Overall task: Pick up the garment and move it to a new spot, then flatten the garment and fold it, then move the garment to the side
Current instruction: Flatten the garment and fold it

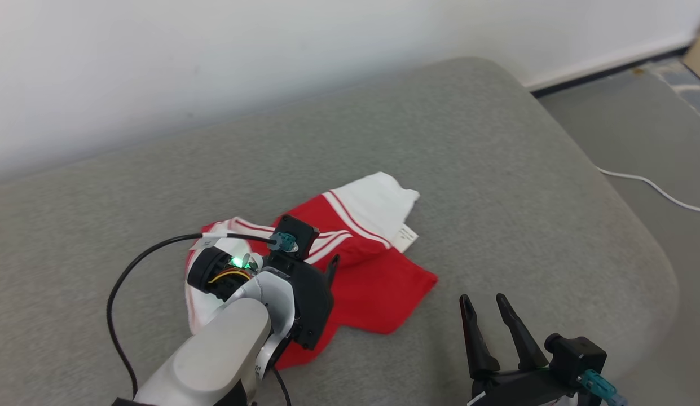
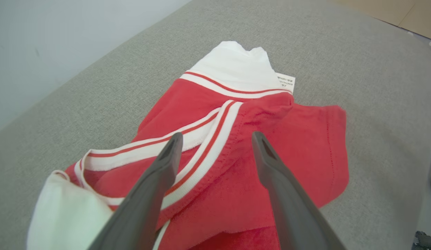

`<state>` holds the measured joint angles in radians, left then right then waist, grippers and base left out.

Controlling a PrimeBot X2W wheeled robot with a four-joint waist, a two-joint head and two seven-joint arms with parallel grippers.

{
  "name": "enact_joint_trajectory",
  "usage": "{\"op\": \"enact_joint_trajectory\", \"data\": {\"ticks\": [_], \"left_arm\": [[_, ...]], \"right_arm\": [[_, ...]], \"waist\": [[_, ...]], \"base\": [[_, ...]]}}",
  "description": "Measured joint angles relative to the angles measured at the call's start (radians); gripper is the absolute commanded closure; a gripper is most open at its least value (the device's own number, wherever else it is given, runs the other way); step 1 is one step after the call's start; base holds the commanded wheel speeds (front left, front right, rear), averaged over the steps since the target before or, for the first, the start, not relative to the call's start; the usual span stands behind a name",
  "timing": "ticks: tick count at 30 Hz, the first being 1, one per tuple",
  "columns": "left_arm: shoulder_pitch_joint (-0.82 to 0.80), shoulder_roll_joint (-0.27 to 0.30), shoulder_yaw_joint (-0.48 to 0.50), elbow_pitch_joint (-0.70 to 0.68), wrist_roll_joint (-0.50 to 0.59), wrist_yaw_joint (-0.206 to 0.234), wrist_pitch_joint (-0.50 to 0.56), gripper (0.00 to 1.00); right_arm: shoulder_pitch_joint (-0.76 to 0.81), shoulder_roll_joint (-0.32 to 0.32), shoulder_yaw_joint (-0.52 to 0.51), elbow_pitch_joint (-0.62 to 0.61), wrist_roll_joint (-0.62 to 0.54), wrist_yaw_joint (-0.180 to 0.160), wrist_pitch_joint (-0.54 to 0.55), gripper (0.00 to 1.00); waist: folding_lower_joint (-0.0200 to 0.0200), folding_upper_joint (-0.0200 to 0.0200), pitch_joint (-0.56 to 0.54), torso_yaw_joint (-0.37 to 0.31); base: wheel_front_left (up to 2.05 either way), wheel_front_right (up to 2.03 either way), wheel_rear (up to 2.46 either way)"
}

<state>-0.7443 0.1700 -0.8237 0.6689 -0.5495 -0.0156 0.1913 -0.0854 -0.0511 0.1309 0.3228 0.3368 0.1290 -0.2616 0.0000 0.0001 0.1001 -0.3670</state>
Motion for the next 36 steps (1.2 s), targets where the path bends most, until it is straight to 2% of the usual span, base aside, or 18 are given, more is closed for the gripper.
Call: {"op": "enact_joint_trajectory", "data": {"ticks": [4,7,12,13,14,26,30,34,36], "left_arm": [[-0.026,-0.018,-0.013,0.062,0.001,-0.008,0.023,0.00],[-0.050,-0.017,-0.030,0.101,0.022,0.003,0.032,0.00],[-0.072,-0.020,-0.041,0.147,0.024,-0.003,0.053,0.00],[-0.077,-0.019,-0.040,0.152,0.024,-0.003,0.051,0.54],[-0.082,-0.019,-0.040,0.156,0.025,-0.002,0.045,1.00],[-0.222,-0.088,0.016,0.080,0.022,0.012,-0.243,1.00],[-0.303,-0.106,0.046,0.031,0.003,0.001,-0.345,1.00],[-0.370,-0.117,0.101,-0.048,-0.065,-0.004,-0.421,1.00],[-0.372,-0.117,0.136,-0.122,-0.167,-0.016,-0.438,1.00]], "right_arm": [[-0.004,-0.001,0.002,-0.009,0.024,0.000,0.000,0.00],[-0.007,0.000,0.007,-0.013,0.034,0.000,0.000,0.00],[-0.007,-0.001,0.007,-0.020,0.045,0.000,0.000,0.00],[-0.007,0.000,0.007,-0.021,0.048,0.000,0.000,0.00],[-0.007,0.000,0.007,-0.021,0.049,0.000,0.000,0.00],[-0.012,0.000,0.014,-0.014,0.038,0.000,0.000,0.00],[-0.013,0.000,0.015,-0.008,0.026,0.000,0.000,0.00],[-0.009,0.000,0.015,-0.002,0.015,0.000,0.000,0.00],[-0.005,0.000,0.015,0.002,0.010,0.000,0.000,0.00]], "waist": [[0.0000,-0.0001,0.024,-0.058],[0.0001,0.0000,0.044,-0.096],[0.0001,0.0000,0.082,-0.134],[0.0001,0.0000,0.089,-0.138],[0.0001,0.0000,0.094,-0.142],[0.0001,0.0000,0.086,-0.103],[0.0000,-0.0001,0.070,-0.084],[0.0001,0.0000,0.056,-0.061],[0.0001,0.0000,0.048,-0.049]], "base": [[0.00,0.00,0.00],[0.00,0.00,0.00],[0.00,0.00,0.00],[0.00,0.00,0.00],[0.00,0.00,0.00],[0.00,0.00,0.00],[0.00,0.00,0.00],[0.00,0.00,0.00],[0.00,0.00,0.00]]}}
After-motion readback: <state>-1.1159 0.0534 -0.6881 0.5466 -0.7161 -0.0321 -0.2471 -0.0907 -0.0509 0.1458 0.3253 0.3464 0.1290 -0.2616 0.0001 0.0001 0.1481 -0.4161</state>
